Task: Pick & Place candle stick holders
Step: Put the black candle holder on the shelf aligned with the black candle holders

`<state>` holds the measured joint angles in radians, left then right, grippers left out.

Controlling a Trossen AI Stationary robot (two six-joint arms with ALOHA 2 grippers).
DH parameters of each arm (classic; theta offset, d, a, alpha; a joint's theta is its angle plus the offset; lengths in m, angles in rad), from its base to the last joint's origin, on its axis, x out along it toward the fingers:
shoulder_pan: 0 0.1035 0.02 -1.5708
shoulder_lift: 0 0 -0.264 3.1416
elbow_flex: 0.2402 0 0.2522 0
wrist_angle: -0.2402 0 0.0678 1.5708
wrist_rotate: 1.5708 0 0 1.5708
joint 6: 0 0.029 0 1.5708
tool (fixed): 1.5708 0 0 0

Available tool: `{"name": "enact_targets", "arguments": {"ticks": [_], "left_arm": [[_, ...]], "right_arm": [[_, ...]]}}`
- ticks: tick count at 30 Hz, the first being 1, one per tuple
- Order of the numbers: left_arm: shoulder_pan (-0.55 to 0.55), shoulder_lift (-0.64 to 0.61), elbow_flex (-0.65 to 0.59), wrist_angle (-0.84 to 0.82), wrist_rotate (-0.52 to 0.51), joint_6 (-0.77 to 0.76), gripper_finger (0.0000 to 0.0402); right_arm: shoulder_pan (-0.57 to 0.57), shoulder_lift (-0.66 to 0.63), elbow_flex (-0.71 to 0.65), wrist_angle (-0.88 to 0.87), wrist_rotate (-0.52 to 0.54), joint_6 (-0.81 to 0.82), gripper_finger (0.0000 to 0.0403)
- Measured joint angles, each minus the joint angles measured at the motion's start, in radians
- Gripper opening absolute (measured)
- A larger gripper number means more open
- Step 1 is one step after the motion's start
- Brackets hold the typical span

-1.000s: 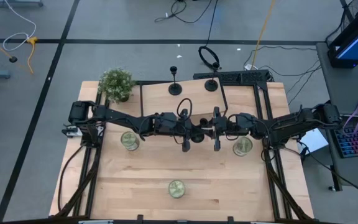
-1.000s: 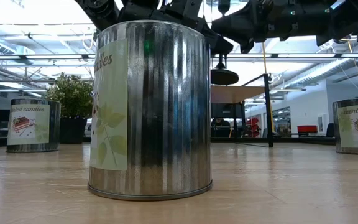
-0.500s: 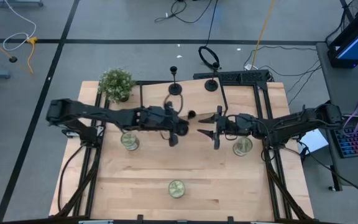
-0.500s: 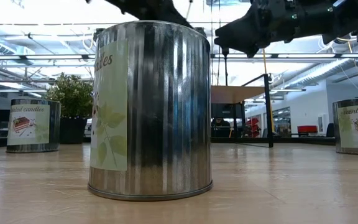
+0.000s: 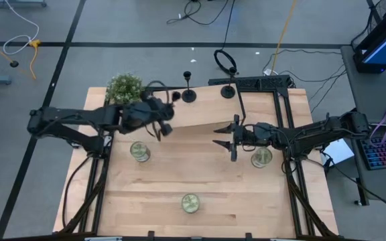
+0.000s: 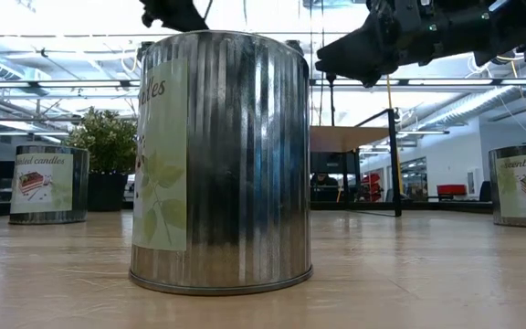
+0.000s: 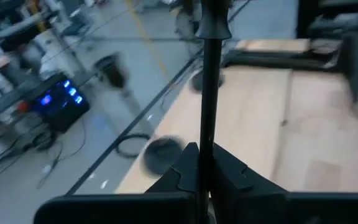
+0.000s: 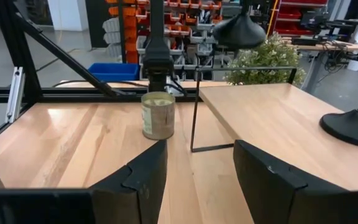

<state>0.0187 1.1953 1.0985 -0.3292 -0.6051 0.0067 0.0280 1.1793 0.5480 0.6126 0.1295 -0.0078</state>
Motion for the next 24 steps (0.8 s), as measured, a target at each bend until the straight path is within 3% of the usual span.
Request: {"name": "enact_targets", "arguments": {"ticks": [5,8,13,17,24], "left_arm": [[0.087,-0.063,-0.022,-0.029,0.002,-0.002,0.0013],[0.16,-0.094,-0.076,0.037,0.002,0.01,0.0022],[0.28,-0.114,-0.265,0.29,0.154,-0.004,0.0013],[0.344,-0.101,-0.398,0.544,0.217,-0.006,0.0013],[0.425,-0.026,-0.493,0.692,0.249,-0.035,0.0015]], "right_arm": [[0.0,0.0,0.0,-0.021,0.0,0.004,0.0175],[0.0,0.0,0.0,-0.024,0.0,0.026,0.0174],[0.0,0.0,0.0,-0.019,0.0,0.026,0.0175],[0.0,0.0,0.0,-0.019,0.0,0.025,0.0173],[0.0,0.0,0.0,-0.015,0.0,0.023,0.0172]]}}
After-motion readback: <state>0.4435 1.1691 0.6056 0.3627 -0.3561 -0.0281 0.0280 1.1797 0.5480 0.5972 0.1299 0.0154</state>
